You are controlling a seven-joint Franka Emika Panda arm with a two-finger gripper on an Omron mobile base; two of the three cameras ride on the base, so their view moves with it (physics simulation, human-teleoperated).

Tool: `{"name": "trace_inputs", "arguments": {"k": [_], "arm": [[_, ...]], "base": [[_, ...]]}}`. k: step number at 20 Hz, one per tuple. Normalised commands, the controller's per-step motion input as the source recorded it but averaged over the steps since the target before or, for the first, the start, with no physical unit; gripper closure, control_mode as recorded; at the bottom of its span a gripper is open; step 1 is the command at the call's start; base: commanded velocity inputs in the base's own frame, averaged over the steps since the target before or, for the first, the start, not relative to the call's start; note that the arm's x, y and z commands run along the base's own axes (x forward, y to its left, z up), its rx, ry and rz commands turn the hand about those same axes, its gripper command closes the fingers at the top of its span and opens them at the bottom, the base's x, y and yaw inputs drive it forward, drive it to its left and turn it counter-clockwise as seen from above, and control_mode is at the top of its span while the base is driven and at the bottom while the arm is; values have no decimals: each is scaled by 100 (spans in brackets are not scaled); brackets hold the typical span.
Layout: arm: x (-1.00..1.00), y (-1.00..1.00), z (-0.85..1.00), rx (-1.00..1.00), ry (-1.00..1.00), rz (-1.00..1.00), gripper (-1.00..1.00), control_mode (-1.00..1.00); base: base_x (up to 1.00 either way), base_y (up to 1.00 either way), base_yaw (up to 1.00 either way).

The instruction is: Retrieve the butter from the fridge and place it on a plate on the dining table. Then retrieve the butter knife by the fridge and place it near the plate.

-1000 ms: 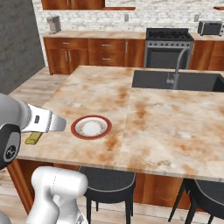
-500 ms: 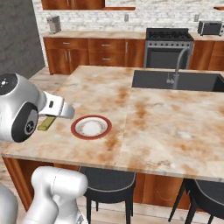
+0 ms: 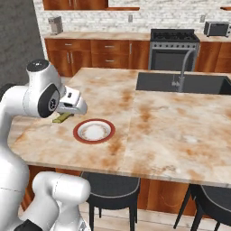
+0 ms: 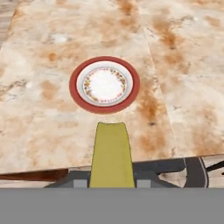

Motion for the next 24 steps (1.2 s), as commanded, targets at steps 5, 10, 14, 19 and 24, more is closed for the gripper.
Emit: {"name": "trace_inputs", "arguments": {"k": [5,10,14,19,24], "arm": [[51,1,-64,0,0,0,100,-100],[53,2,-74,0,-9,0,100,-100],[57,1,-58,0,-16,0,100,-100],[60,0,-55,0,-11,0,100,-100],[51,0,-33,0,-10,0,100,-100]], "base": [[0,0,0],[0,0,0],[0,0,0],[0,0,0],[0,0,0]]}}
